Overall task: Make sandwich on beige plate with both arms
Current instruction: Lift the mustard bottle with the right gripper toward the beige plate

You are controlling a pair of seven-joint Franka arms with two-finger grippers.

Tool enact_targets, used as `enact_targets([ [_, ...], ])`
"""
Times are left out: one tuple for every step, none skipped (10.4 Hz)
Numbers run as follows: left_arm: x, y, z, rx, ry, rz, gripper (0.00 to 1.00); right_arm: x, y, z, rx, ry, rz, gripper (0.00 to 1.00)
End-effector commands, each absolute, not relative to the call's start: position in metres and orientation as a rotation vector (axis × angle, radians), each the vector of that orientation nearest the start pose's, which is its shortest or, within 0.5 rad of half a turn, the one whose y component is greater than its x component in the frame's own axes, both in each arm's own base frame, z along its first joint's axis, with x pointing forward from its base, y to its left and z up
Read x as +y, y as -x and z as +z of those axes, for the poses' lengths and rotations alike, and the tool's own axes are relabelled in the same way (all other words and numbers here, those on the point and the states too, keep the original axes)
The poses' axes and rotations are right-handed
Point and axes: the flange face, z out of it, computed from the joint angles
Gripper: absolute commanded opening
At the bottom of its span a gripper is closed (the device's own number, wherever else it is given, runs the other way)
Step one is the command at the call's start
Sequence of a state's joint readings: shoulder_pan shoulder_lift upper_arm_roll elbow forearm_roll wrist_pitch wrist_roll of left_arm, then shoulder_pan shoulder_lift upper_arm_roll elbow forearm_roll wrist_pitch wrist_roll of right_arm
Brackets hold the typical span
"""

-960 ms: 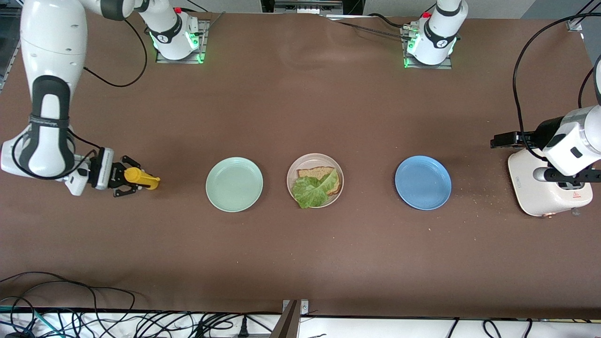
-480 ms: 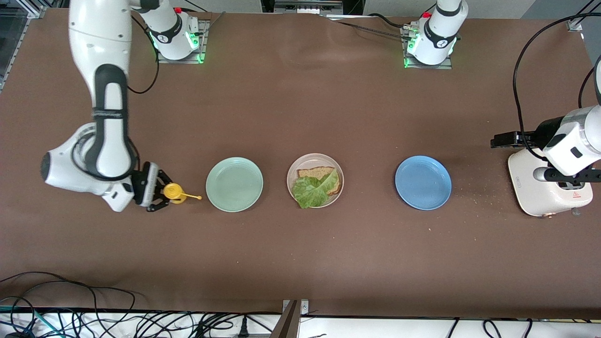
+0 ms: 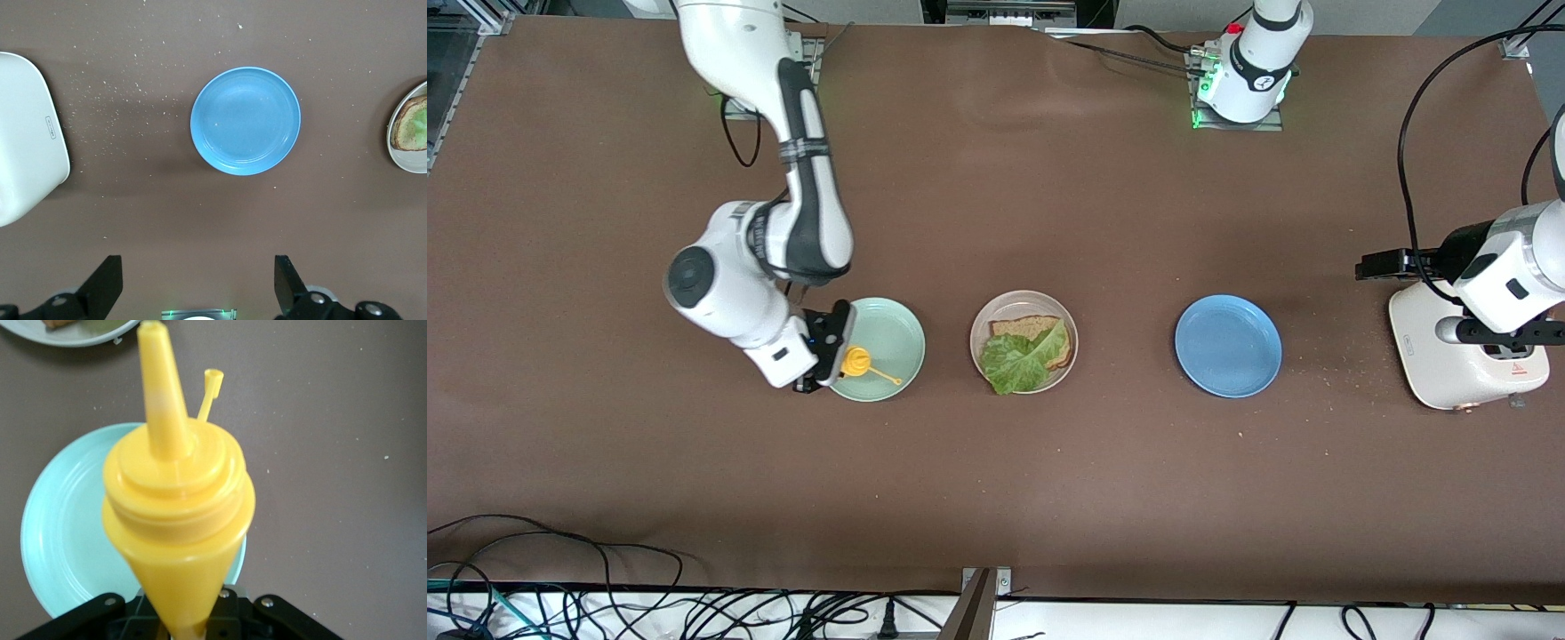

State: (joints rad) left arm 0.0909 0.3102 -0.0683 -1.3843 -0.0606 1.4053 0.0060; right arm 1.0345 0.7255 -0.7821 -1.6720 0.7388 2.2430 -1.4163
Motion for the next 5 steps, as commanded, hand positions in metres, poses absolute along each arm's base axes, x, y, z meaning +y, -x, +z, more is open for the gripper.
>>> enact_targets([
  [0.011,-0.618,0.518,-0.035,3.156,0.469,1.0,0.309,-0.622,0.303,-2.035,2.561,-0.157,0.0],
  [0.011,-0.618,0.518,-0.035,3.156,0.469,1.0,0.33,-0.612,0.301,-2.078,2.619,-0.111,0.0],
  [0.011,-0.618,0.518,-0.035,3.156,0.469,1.0,0.351,-0.602,0.298,-2.113,2.668,-0.086,0.0],
  [0.012,-0.618,0.519,-0.035,3.156,0.467,1.0,0.369,-0.591,0.288,-2.146,2.714,-0.052,0.0],
  [0.012,-0.618,0.52,-0.035,3.156,0.467,1.0,0.384,-0.58,0.276,-2.176,2.754,-0.024,0.0],
])
